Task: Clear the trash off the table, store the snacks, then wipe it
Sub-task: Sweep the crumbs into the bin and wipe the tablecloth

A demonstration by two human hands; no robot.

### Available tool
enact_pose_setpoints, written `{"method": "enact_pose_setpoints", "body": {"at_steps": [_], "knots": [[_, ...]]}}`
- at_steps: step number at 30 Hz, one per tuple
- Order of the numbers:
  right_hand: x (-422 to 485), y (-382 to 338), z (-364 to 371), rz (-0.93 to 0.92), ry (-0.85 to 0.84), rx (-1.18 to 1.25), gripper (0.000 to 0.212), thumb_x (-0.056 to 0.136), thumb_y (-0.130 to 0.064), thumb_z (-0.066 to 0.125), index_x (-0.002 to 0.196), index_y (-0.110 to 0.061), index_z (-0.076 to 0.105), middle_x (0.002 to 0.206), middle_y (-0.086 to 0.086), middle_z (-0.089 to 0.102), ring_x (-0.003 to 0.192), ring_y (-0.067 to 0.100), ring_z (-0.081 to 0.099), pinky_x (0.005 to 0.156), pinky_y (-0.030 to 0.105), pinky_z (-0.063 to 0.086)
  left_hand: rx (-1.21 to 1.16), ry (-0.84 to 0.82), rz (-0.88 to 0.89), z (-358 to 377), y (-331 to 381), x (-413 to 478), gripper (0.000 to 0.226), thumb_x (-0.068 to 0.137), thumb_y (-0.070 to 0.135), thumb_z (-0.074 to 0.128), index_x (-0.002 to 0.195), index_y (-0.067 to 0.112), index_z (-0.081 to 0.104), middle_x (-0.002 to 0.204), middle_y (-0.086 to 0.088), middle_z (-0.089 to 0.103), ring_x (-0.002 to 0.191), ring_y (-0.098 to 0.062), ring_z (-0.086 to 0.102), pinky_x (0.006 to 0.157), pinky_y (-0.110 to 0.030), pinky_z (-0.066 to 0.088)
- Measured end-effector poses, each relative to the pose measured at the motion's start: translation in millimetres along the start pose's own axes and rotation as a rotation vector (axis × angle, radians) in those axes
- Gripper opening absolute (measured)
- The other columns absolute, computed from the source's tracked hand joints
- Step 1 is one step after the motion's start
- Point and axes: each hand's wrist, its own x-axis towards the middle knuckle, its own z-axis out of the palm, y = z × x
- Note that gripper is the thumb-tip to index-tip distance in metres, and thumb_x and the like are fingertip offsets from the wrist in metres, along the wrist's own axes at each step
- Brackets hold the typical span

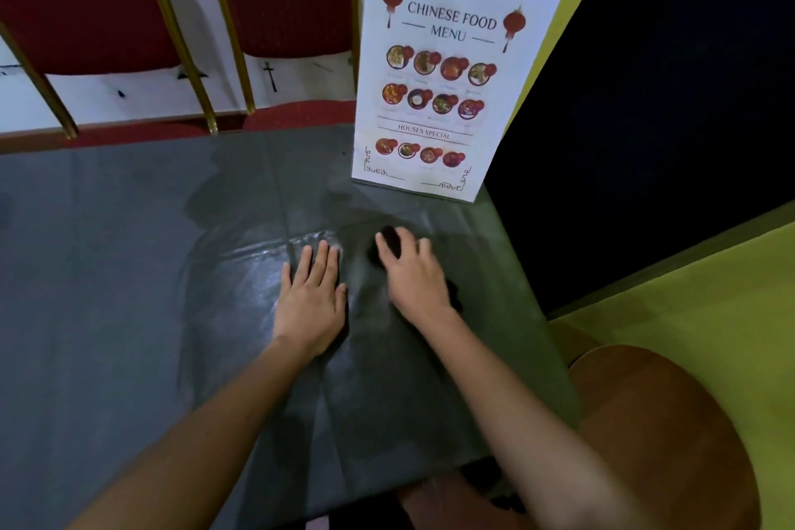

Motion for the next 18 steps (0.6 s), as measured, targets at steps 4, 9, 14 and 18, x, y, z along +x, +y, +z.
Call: {"method": "enact_pose_setpoints", "body": {"at_steps": [4,9,14,18], "knots": [[6,79,-11,0.387,0.028,-0.065,0.059,0.091,-0.011,0.041,0.148,-0.021,0.030,0.148,0.017,0.030,0.118,0.039,0.039,0.101,0.042,0.037,0.010,-0.013,0.010,0,-3,0,0.059,0.099,0.038,0.014,0.151,0.015,-0.001,0.161,-0.002,-0.003,0.147,-0.021,-0.008,0.118,-0.045,-0.002],[18,71,-18,0.594,0.023,0.039,0.061,0.090,-0.012,0.046,0.148,-0.017,0.029,0.147,0.020,0.025,0.121,0.041,0.034,0.103,0.045,0.036,-0.006,-0.003,-0.002,-1,0,-1,0.059,0.099,0.037,0.017,0.151,0.017,-0.004,0.160,-0.001,-0.005,0.147,-0.021,-0.008,0.119,-0.045,-0.003],[27,-12,-2,0.068,-0.036,0.080,0.063,0.090,-0.011,0.046,0.149,-0.019,0.027,0.149,0.017,0.023,0.116,0.038,0.035,0.103,0.043,0.037,-0.013,0.001,0.000,-3,0,-2,0.059,0.099,0.037,0.017,0.150,0.016,-0.003,0.160,-0.001,-0.004,0.147,-0.020,-0.008,0.119,-0.044,-0.002],[29,41,-9,0.249,0.022,0.059,0.061,0.090,-0.010,0.044,0.147,-0.026,0.032,0.149,0.012,0.028,0.120,0.037,0.036,0.103,0.043,0.037,-0.021,-0.020,0.007,-9,1,-2,0.057,0.100,0.037,0.017,0.151,0.017,0.000,0.160,0.001,-0.003,0.148,-0.019,-0.006,0.120,-0.044,0.000]]}}
